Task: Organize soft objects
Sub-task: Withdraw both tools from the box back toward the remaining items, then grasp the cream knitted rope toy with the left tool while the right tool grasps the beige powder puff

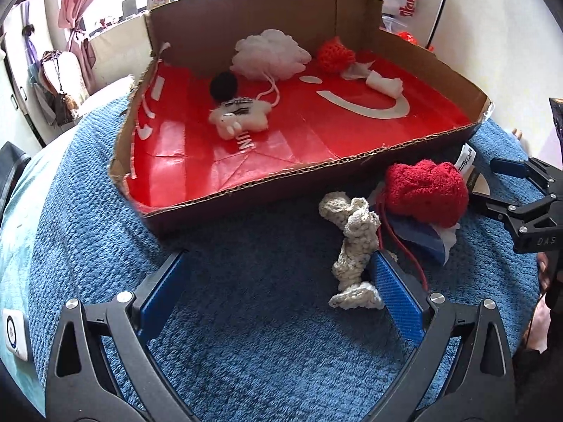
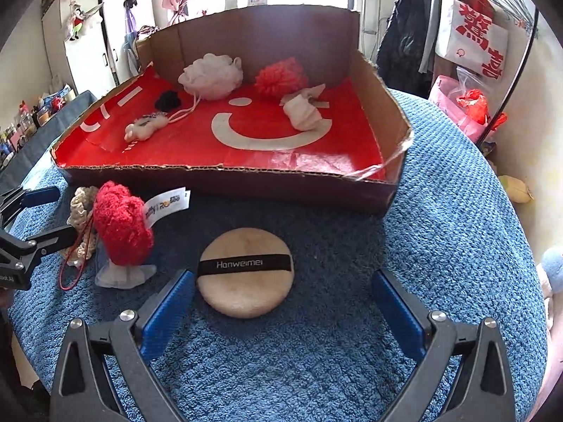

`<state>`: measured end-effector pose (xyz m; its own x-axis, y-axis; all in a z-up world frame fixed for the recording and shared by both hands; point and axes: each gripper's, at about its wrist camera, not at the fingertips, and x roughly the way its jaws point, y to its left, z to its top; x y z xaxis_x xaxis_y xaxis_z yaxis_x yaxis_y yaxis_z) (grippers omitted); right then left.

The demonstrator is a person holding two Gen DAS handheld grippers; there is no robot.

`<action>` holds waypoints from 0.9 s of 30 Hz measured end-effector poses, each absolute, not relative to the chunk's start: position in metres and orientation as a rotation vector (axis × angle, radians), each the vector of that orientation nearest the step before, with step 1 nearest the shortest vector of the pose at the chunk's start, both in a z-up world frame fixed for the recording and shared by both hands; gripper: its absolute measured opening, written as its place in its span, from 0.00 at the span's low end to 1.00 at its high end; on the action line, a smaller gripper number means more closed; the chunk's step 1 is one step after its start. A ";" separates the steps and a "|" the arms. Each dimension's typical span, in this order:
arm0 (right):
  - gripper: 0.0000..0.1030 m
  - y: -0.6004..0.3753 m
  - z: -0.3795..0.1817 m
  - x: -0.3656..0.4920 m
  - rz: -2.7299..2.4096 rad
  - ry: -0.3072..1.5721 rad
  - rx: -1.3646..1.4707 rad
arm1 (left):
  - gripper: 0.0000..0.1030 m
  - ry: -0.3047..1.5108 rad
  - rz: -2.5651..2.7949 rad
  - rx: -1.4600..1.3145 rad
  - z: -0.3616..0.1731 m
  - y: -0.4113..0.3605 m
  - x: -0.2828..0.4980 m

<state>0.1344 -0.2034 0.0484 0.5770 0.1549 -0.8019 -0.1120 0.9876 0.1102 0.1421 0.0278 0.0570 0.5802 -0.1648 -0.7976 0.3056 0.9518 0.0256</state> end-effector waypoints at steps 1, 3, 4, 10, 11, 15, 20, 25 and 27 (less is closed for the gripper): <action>0.97 -0.202 0.048 0.135 0.161 0.944 0.039 | 0.99 0.914 -0.279 0.173 0.056 0.025 0.144; 0.89 -0.199 0.047 0.139 0.163 0.953 0.025 | 0.98 0.914 -0.293 0.175 0.054 0.021 0.146; 0.87 -0.198 0.046 0.141 0.166 0.959 0.027 | 0.96 0.908 -0.298 0.173 0.054 0.019 0.147; 0.66 -0.194 0.046 0.142 0.198 0.939 0.019 | 0.30 0.921 -0.444 0.075 0.052 0.010 0.146; 0.54 -0.193 0.047 0.141 0.214 0.935 0.017 | 0.21 0.922 -0.465 0.062 0.052 0.008 0.145; 0.51 -0.194 0.055 0.134 0.225 0.888 0.028 | 0.16 0.904 -0.467 0.055 0.055 0.003 0.140; 0.51 -0.201 0.077 0.126 0.219 0.825 0.045 | 0.16 0.870 -0.458 0.041 0.070 0.009 0.134; 0.51 -0.200 0.087 0.125 0.219 0.804 0.046 | 0.16 0.836 -0.451 0.048 0.081 0.013 0.129; 0.51 -0.200 0.086 0.125 0.221 0.810 0.047 | 0.16 0.834 -0.449 0.053 0.083 0.014 0.128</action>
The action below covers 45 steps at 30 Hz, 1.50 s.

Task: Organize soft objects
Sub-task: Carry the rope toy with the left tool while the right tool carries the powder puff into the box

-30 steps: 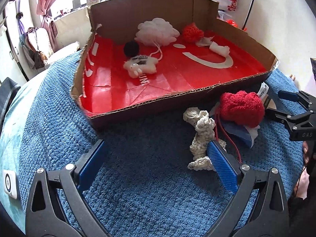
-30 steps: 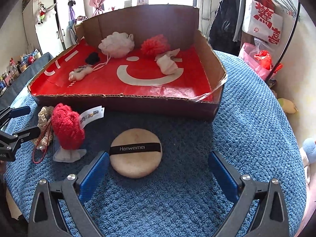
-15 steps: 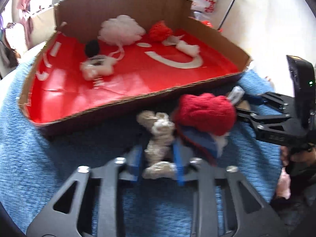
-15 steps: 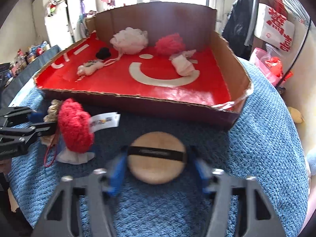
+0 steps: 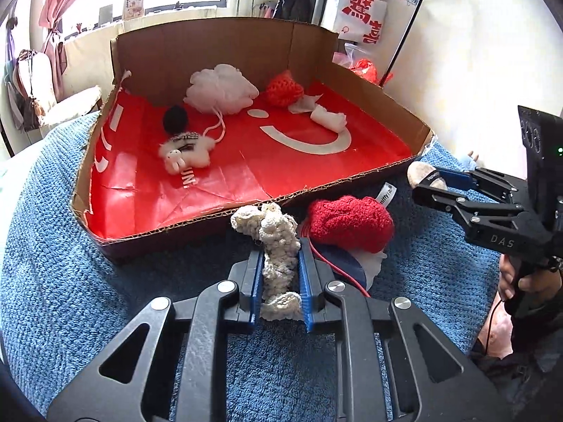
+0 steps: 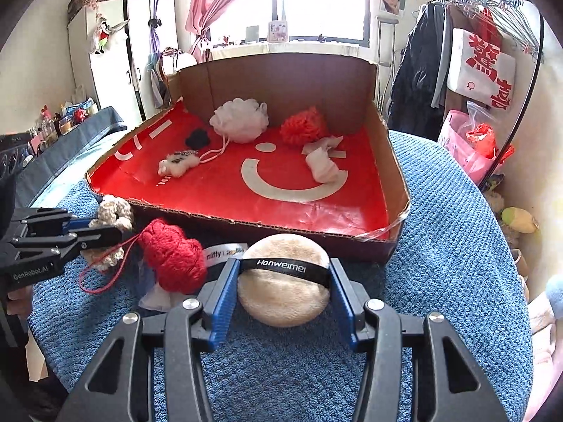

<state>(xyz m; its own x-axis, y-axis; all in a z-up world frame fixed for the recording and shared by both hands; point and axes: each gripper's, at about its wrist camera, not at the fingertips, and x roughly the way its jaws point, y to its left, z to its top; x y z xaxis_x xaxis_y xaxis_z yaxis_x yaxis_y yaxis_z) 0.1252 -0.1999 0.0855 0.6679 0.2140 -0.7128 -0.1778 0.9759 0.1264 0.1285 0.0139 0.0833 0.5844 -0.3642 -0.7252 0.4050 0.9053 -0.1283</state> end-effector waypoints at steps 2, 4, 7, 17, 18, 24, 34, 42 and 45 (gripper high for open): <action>0.51 -0.200 0.085 0.125 0.222 0.815 0.050 | 0.16 0.825 -0.438 0.062 0.086 0.015 0.127; 0.51 -0.200 0.087 0.124 0.222 0.811 0.052 | 0.16 0.817 -0.430 0.070 0.088 0.017 0.126; 0.51 -0.200 0.088 0.123 0.222 0.808 0.051 | 0.16 0.801 -0.411 0.086 0.093 0.019 0.124; 0.51 -0.197 0.094 0.124 0.231 0.796 0.052 | 0.16 0.763 -0.390 0.084 0.108 0.028 0.127; 0.51 -0.196 0.095 0.125 0.235 0.792 0.051 | 0.16 0.759 -0.395 0.085 0.110 0.026 0.128; 0.51 -0.190 0.113 0.151 0.272 0.762 0.034 | 0.16 0.739 -0.457 0.085 0.124 0.013 0.153; 0.52 -0.173 0.109 0.255 0.373 0.873 0.023 | 0.16 0.837 -0.551 0.156 0.121 -0.020 0.250; 0.52 -0.160 0.089 0.300 0.425 0.976 0.009 | 0.16 0.933 -0.561 0.213 0.099 -0.030 0.288; 0.52 -0.159 0.084 0.309 0.433 1.006 0.017 | 0.16 0.964 -0.556 0.237 0.090 -0.035 0.297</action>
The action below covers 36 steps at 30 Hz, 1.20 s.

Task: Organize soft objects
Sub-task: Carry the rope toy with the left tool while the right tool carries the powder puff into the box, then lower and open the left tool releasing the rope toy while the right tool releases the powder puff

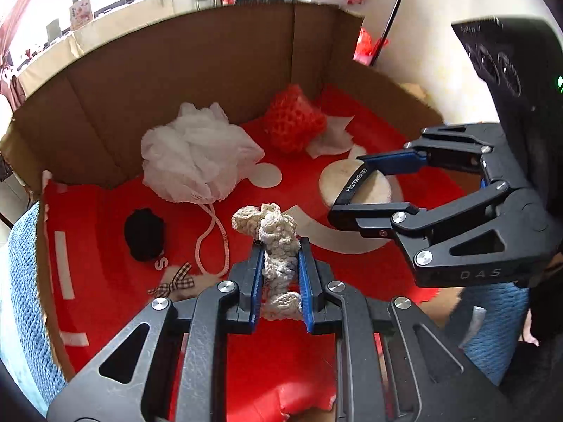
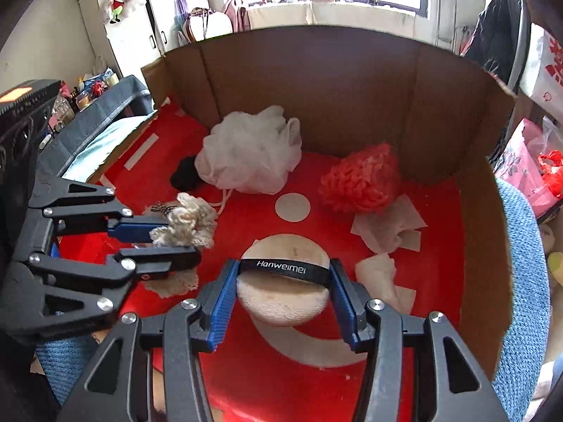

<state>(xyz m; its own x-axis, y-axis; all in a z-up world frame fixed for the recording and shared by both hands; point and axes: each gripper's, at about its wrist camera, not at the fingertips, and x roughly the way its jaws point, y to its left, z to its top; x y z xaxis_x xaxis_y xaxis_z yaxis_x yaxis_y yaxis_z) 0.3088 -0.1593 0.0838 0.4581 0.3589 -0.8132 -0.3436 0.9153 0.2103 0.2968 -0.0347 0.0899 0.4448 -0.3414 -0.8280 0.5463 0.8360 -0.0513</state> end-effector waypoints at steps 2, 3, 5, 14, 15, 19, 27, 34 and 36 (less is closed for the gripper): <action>0.52 -0.158 0.081 0.314 0.428 1.020 0.016 | 0.16 0.986 -0.555 0.245 0.084 -0.036 0.304; 0.52 -0.158 0.080 0.317 0.429 1.030 0.017 | 0.16 0.993 -0.551 0.249 0.082 -0.036 0.307; 0.52 -0.156 0.076 0.321 0.427 1.046 0.016 | 0.16 1.005 -0.547 0.249 0.079 -0.037 0.313; 0.52 -0.151 0.065 0.334 0.424 1.087 0.006 | 0.16 1.030 -0.543 0.254 0.072 -0.039 0.328; 0.52 -0.150 0.065 0.334 0.425 1.088 0.004 | 0.16 1.030 -0.542 0.254 0.072 -0.041 0.330; 0.53 -0.146 0.062 0.337 0.425 1.106 -0.005 | 0.16 1.032 -0.543 0.258 0.069 -0.046 0.336; 0.54 -0.140 0.058 0.340 0.429 1.118 -0.012 | 0.16 1.025 -0.545 0.266 0.068 -0.047 0.337; 0.54 -0.138 0.056 0.341 0.431 1.118 -0.011 | 0.17 1.025 -0.542 0.264 0.068 -0.048 0.337; 0.54 -0.138 0.056 0.341 0.432 1.117 -0.009 | 0.17 1.024 -0.542 0.264 0.069 -0.048 0.337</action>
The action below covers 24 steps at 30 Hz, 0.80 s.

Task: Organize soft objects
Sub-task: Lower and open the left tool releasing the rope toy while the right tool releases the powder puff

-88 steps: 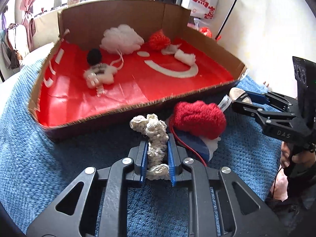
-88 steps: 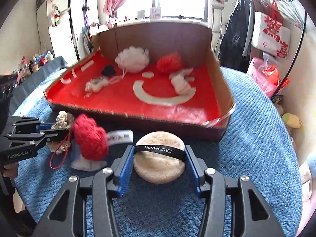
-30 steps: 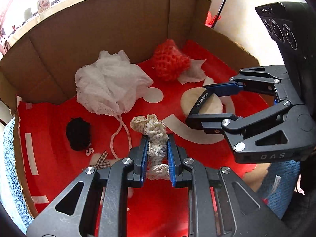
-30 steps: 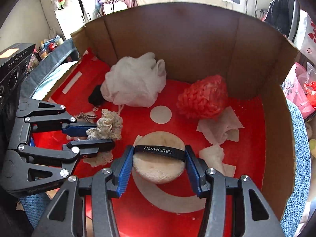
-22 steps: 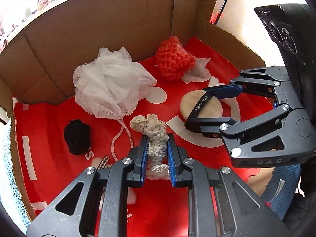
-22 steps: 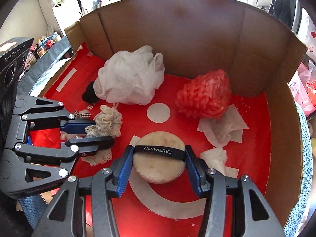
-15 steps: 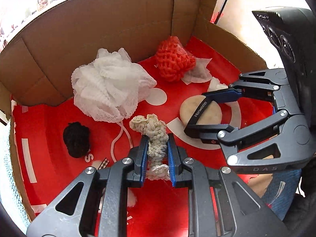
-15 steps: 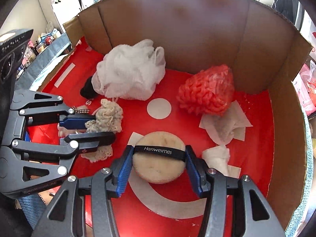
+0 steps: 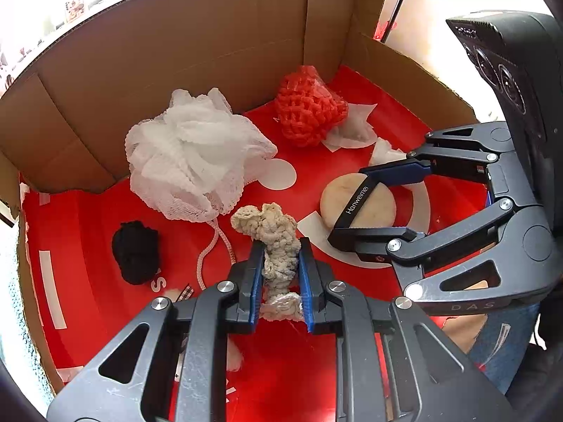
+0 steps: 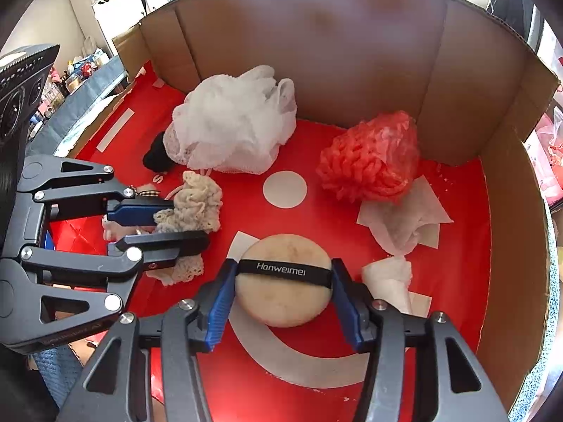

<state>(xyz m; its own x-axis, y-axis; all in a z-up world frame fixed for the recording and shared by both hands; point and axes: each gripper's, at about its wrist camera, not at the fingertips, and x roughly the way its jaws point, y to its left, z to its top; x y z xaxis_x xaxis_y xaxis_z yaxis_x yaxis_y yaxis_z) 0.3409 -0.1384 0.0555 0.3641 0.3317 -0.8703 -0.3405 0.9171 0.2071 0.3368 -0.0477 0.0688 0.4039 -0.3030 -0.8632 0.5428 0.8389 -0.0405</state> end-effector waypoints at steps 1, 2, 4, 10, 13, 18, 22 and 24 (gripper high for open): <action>0.54 -0.139 0.055 0.340 0.433 1.117 -0.009 | 0.17 1.025 -0.541 0.264 0.069 -0.048 0.337; 0.55 -0.139 0.055 0.340 0.433 1.117 -0.008 | 0.17 1.026 -0.541 0.263 0.069 -0.048 0.337; 0.55 -0.140 0.055 0.341 0.435 1.117 -0.006 | 0.17 1.027 -0.542 0.261 0.068 -0.047 0.339; 0.55 -0.144 0.055 0.342 0.442 1.119 0.010 | 0.17 1.028 -0.542 0.261 0.068 -0.047 0.338; 0.56 -0.148 0.054 0.342 0.444 1.120 0.013 | 0.18 1.028 -0.543 0.262 0.068 -0.047 0.338; 0.58 -0.151 0.053 0.344 0.443 1.121 0.018 | 0.18 1.031 -0.547 0.253 0.068 -0.046 0.340; 0.60 -0.154 0.054 0.344 0.440 1.117 0.021 | 0.18 1.036 -0.547 0.242 0.068 -0.043 0.341; 0.61 -0.157 0.057 0.343 0.430 1.108 0.016 | 0.18 1.035 -0.548 0.240 0.068 -0.042 0.340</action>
<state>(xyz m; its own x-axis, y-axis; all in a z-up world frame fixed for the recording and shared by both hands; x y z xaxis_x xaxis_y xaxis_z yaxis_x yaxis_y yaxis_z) 0.3426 -0.1568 0.0566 0.3727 0.3437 -0.8620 -0.3281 0.9177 0.2240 0.3405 -0.0421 0.0684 0.3920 -0.3165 -0.8638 0.5363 0.8415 -0.0650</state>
